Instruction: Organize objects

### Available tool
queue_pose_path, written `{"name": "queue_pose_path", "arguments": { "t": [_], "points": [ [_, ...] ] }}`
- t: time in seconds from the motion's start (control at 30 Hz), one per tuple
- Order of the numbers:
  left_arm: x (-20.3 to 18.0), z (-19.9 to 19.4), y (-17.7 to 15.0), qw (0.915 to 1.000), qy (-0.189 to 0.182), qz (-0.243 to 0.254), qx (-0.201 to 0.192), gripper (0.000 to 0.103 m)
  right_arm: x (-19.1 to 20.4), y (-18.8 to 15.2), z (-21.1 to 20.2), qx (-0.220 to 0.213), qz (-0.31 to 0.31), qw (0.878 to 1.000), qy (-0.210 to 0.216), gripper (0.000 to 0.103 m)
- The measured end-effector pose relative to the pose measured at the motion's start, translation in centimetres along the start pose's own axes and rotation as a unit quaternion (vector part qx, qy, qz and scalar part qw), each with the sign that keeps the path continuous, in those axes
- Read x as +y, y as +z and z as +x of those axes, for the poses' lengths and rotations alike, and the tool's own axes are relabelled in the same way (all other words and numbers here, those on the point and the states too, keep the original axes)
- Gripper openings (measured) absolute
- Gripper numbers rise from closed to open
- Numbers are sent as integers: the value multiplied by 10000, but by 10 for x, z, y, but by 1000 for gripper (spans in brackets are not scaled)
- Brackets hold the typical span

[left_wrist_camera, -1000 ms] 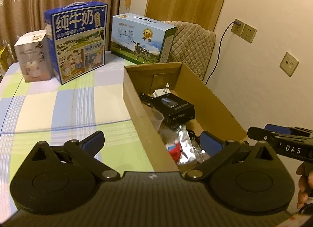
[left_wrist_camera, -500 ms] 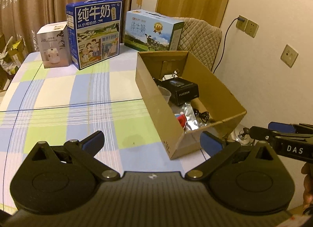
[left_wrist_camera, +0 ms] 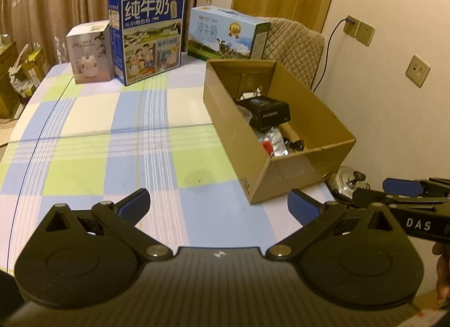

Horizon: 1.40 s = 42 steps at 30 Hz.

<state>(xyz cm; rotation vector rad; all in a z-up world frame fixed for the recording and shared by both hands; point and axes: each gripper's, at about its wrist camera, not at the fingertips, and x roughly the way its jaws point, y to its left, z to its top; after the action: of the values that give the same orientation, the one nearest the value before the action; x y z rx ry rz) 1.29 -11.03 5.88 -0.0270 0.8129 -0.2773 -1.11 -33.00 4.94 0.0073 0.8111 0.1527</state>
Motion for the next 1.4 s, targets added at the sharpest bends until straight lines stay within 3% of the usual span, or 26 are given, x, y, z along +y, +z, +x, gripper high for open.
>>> {"name": "queue_pose_path", "arguments": {
  "t": [0.37,1.4],
  "points": [
    [1,8,-20,9999,32,7,167,102,3,-9,3,99,-4,9999,57,59],
    [2,13,-22,9998,78,-39,188,102,9,-9,5,75,17,9999,108,59]
  ]
}}
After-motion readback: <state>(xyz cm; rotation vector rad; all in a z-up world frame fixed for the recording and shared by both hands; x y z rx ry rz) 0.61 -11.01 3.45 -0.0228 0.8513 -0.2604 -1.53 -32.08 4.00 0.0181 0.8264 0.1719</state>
